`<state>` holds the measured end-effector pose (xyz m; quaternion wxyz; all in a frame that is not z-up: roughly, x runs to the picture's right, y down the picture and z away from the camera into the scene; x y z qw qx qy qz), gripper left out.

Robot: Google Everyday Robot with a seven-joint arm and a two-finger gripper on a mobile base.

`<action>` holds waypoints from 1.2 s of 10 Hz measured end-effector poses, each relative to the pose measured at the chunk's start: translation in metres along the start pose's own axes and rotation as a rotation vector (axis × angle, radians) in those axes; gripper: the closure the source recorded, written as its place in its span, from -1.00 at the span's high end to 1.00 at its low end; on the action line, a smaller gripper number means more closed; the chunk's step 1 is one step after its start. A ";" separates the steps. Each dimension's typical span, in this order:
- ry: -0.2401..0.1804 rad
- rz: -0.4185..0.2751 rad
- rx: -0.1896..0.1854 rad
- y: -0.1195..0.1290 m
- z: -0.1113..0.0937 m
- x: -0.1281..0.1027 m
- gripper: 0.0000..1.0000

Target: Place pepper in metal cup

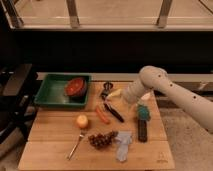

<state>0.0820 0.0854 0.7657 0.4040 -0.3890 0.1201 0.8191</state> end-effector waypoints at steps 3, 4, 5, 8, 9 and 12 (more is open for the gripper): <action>0.014 -0.007 0.021 -0.001 0.002 0.000 0.60; 0.030 -0.021 0.048 0.003 0.010 0.004 0.60; 0.048 -0.037 0.061 0.008 0.025 0.009 0.60; 0.064 -0.105 0.079 0.025 0.068 0.022 0.60; 0.062 -0.109 0.074 0.025 0.076 0.020 0.60; 0.036 -0.148 0.060 0.021 0.096 0.014 0.60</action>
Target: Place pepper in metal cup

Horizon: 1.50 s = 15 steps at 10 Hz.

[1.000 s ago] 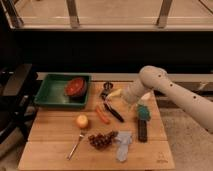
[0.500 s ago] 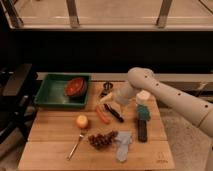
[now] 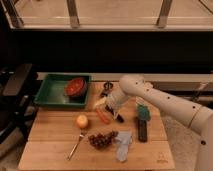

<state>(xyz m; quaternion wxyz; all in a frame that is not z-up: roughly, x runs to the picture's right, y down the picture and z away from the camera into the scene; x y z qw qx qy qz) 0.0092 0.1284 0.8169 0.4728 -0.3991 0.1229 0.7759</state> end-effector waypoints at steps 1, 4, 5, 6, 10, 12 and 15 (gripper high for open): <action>-0.002 -0.013 0.001 0.001 0.006 -0.001 0.60; 0.002 -0.040 0.001 0.002 0.021 -0.006 0.60; 0.010 -0.042 0.005 0.000 0.027 -0.007 0.60; 0.019 -0.039 0.005 -0.001 0.032 -0.009 0.60; 0.049 -0.018 0.033 -0.011 0.052 -0.015 0.60; 0.069 0.004 0.035 -0.011 0.062 -0.016 0.57; 0.076 0.000 0.050 -0.017 0.057 -0.013 0.04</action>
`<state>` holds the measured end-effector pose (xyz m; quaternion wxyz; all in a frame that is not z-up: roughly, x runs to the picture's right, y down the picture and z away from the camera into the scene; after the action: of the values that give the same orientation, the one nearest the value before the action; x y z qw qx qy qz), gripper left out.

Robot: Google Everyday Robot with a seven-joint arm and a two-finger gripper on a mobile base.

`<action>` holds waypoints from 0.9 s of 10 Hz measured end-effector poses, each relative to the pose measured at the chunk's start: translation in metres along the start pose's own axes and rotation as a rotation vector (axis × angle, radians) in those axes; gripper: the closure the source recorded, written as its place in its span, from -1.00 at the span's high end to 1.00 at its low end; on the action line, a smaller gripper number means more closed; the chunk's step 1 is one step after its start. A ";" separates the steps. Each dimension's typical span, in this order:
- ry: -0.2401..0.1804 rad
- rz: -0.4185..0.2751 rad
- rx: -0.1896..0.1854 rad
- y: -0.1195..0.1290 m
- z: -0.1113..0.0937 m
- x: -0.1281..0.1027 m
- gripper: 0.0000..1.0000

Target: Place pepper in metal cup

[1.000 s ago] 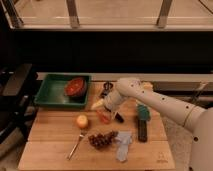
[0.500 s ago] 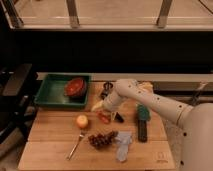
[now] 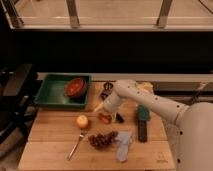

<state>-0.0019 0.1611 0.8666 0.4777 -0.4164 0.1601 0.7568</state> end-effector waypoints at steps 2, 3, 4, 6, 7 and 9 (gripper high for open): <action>0.002 -0.001 0.000 0.000 0.000 0.001 -0.32; 0.000 -0.004 -0.002 0.002 -0.001 0.000 -0.58; 0.002 0.000 0.001 0.000 0.001 0.000 -0.72; 0.024 0.027 0.020 -0.007 0.016 0.003 -1.00; 0.024 0.025 0.023 -0.007 0.016 0.003 -1.00; 0.025 0.022 0.023 -0.005 0.015 0.003 -1.00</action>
<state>-0.0051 0.1751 0.8741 0.4724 -0.4183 0.1793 0.7548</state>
